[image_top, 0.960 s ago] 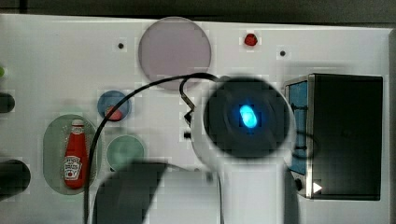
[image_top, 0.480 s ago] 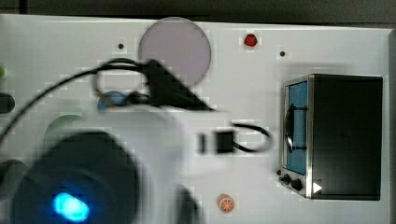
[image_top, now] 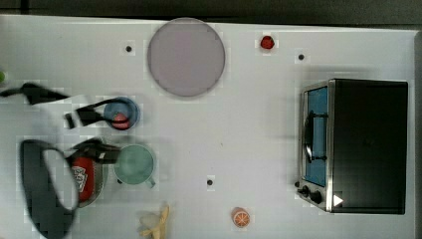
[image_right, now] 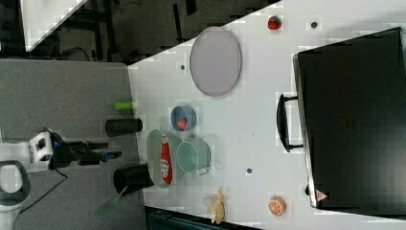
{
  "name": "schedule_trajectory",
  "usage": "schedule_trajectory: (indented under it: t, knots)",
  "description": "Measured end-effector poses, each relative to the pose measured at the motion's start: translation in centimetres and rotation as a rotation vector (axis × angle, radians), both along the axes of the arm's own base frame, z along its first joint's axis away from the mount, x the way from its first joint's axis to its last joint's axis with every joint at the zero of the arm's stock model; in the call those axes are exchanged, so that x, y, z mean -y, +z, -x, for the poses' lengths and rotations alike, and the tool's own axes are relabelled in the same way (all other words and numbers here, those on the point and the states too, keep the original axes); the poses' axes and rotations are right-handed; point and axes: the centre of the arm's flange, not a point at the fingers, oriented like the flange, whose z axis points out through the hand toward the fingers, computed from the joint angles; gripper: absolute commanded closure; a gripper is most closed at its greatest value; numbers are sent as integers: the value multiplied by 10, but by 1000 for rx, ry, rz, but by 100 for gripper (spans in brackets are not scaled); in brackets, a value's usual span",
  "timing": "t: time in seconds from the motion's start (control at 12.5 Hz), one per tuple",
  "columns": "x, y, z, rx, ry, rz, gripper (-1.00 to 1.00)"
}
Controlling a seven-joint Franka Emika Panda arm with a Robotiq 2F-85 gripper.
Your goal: Pick ketchup from strainer and place it on the table
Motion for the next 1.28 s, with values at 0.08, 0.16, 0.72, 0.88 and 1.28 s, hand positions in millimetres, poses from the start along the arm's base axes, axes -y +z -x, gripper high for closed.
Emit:
schedule_trajectory:
  t: [0.08,0.16,0.72,0.88,1.28]
  knots:
    - [-28,-15,8,-11,55,-20,-100]
    - [-52,-29,19,-16,101,-37,-100]
    - [-124,-104,63,43,310,-75,-100]
    - [-120,-148,62,38,338,-75,-100]
    - [-105,-266,66,-55,323,-96,-100]
